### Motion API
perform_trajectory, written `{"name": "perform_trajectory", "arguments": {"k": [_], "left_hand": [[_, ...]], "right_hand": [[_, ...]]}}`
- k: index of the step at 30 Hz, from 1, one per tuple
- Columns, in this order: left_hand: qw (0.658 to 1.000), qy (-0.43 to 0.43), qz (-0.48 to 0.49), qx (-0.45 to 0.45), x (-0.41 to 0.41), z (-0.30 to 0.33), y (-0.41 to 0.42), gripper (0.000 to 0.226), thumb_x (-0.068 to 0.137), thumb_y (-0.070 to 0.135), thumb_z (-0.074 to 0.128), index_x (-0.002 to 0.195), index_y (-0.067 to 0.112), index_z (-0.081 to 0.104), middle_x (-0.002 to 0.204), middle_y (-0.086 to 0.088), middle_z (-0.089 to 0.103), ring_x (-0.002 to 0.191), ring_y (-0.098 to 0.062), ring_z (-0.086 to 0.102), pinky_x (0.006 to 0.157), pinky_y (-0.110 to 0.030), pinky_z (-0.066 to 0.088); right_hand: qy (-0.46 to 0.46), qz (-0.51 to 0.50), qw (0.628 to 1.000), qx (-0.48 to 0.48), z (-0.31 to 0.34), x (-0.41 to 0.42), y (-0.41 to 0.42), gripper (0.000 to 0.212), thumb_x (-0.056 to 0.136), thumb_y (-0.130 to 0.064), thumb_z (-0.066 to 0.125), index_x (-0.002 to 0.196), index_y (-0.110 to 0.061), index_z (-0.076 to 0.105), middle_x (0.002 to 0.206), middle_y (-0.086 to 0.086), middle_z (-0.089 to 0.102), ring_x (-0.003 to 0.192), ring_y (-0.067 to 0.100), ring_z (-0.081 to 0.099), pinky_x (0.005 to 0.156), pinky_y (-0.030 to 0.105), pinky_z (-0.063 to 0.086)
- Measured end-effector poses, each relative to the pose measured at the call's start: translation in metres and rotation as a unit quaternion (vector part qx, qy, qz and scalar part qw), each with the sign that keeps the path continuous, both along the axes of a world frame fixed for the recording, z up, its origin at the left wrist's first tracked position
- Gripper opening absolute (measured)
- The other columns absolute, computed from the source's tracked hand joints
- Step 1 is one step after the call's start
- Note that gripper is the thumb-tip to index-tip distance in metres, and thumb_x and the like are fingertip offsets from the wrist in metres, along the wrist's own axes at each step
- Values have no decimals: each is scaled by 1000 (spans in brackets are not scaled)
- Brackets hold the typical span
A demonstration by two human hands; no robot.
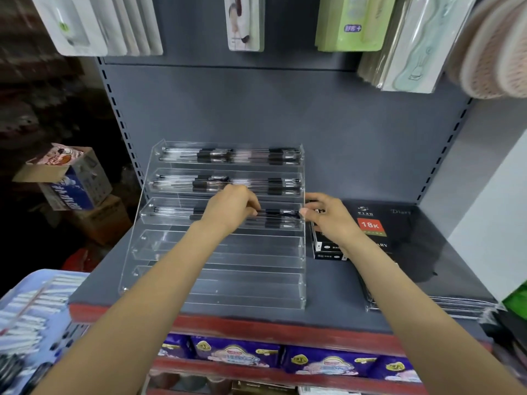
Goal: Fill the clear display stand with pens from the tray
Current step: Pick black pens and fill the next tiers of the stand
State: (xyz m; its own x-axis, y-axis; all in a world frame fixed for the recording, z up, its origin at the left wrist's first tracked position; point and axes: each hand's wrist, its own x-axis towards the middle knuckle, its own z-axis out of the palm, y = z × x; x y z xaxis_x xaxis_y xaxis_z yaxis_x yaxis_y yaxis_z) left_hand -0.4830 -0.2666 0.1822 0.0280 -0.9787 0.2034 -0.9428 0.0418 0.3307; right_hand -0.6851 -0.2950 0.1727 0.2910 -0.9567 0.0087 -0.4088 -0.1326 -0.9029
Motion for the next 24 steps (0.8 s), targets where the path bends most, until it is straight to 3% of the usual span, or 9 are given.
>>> {"name": "perform_trajectory", "arguments": {"k": [2, 4, 7, 10, 12, 14, 17, 22, 24], "left_hand": [[1000, -7, 2, -5, -1, 0, 0, 16, 87, 17, 64, 100, 20, 71, 104, -2, 70, 98, -21, 63, 86, -36, 50], [1000, 4, -1, -5, 0, 0, 1, 16, 86, 17, 65, 101, 20, 71, 104, -2, 70, 97, -20, 63, 87, -36, 50], [998, 60, -2, -18, 6, 1, 8, 17, 85, 19, 67, 102, 18, 71, 101, -1, 70, 92, -16, 63, 88, -34, 51], [987, 135, 11, -89, 16, 4, 29, 14, 86, 17, 65, 99, 14, 71, 93, 2, 69, 76, -7, 60, 78, -19, 48], [980, 159, 16, -119, 28, 6, 51, 12, 85, 14, 65, 95, 13, 71, 87, 4, 68, 73, -7, 59, 69, -4, 41], [980, 159, 3, -115, 47, 5, 76, 12, 84, 13, 65, 95, 14, 71, 84, 5, 67, 75, -8, 60, 68, -1, 40], [979, 163, 18, -118, 90, -2, 115, 17, 84, 14, 66, 100, 17, 70, 84, 7, 68, 75, -4, 61, 69, 0, 41], [967, 186, 111, -138, 198, -29, 187, 13, 86, 12, 64, 97, 14, 70, 73, 7, 64, 69, 18, 55, 62, 2, 37], [965, 182, 145, -121, 245, -45, 217, 11, 88, 14, 62, 98, 15, 69, 72, 7, 61, 67, 13, 56, 59, 1, 36]], "right_hand": [[2, -7, 1000, -3, 0, 1, 3, 38, 93, -15, 56, 130, -16, 50, 107, -3, 60, 110, 21, 58, 102, 42, 44], [13, -25, 999, -31, 0, 4, 7, 38, 93, -13, 56, 130, -15, 50, 114, 1, 60, 110, 19, 57, 100, 33, 44], [91, -85, 976, -179, -2, 15, 19, 41, 92, -10, 56, 132, -16, 49, 128, 6, 51, 118, 18, 48, 94, 14, 29], [111, -71, 953, -273, 2, 39, 40, 39, 92, -10, 55, 130, -16, 50, 129, 1, 47, 120, 15, 40, 91, 8, 22], [96, -28, 956, -274, 5, 62, 52, 35, 91, -10, 55, 126, -16, 53, 122, 0, 50, 112, 13, 46, 94, 13, 32], [63, 21, 968, -243, 7, 91, 66, 31, 89, -8, 55, 119, -16, 57, 110, -2, 54, 95, 10, 53, 90, 21, 43], [56, 74, 971, -222, 2, 143, 90, 27, 90, -8, 53, 115, -16, 59, 102, -3, 54, 77, 0, 50, 78, 8, 37], [37, 148, 969, -196, -14, 255, 148, 29, 89, -4, 50, 114, -14, 60, 108, 3, 58, 81, 3, 51, 70, -2, 35], [31, 163, 968, -188, -25, 304, 176, 27, 89, -5, 50, 113, -13, 60, 108, 4, 59, 85, 7, 53, 75, 4, 39]]}}
